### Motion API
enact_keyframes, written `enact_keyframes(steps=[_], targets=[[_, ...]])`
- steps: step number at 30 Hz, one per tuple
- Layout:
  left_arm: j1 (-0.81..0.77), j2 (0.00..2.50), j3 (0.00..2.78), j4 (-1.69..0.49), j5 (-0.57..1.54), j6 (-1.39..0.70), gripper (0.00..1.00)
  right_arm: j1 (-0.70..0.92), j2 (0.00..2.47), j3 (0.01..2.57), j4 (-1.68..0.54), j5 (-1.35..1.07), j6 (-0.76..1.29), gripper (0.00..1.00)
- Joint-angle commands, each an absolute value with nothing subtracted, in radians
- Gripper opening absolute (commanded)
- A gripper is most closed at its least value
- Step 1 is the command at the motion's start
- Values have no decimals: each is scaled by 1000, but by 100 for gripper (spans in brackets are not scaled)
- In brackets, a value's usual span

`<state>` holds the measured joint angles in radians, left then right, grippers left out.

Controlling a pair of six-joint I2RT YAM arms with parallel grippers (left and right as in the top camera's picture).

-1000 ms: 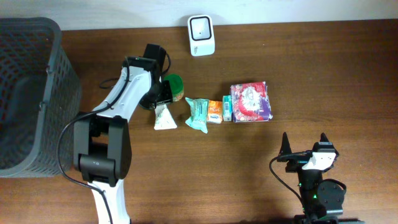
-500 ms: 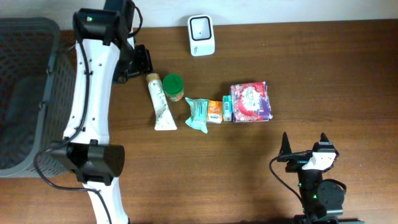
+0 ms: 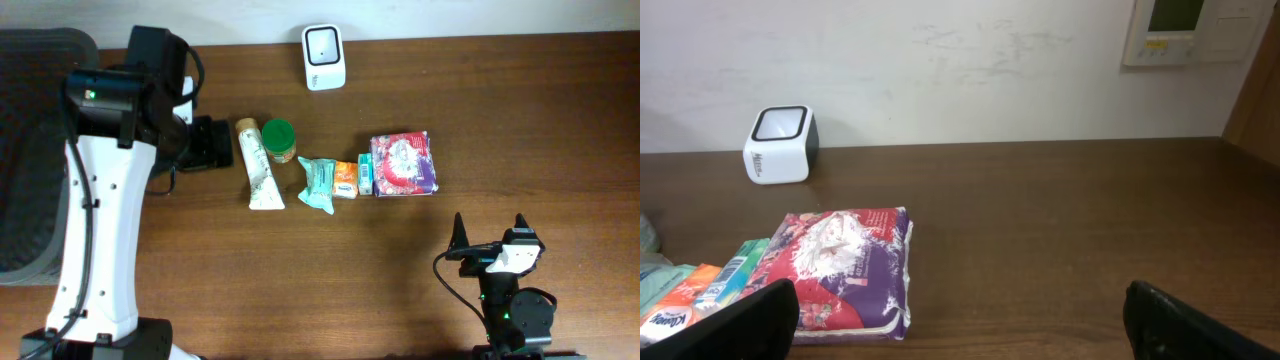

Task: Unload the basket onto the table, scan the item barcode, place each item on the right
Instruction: 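Withdraw the left gripper to the left side and hold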

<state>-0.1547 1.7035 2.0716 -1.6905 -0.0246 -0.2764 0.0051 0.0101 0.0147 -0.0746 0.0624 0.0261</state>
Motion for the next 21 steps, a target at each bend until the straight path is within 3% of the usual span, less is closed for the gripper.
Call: enact_keyframes(steps=[1, 4, 9, 18, 21], targets=[[-151, 1684, 2006, -1633, -106, -332, 99, -1, 4, 6, -77, 64, 31, 98], [-107, 1684, 1998, -1520, -103, -345, 99, -1, 4, 6, -77, 64, 31, 98], [-2, 1684, 1997, -1542, -94, -411, 99, -1, 4, 6, -77, 64, 31, 98], [-1, 1684, 1997, -1561, -94, -411, 99, 0, 4, 6, -75, 57, 36, 99], [-1, 1684, 1997, -1561, -94, -411, 99, 0, 4, 6, -60, -204, 183, 98]])
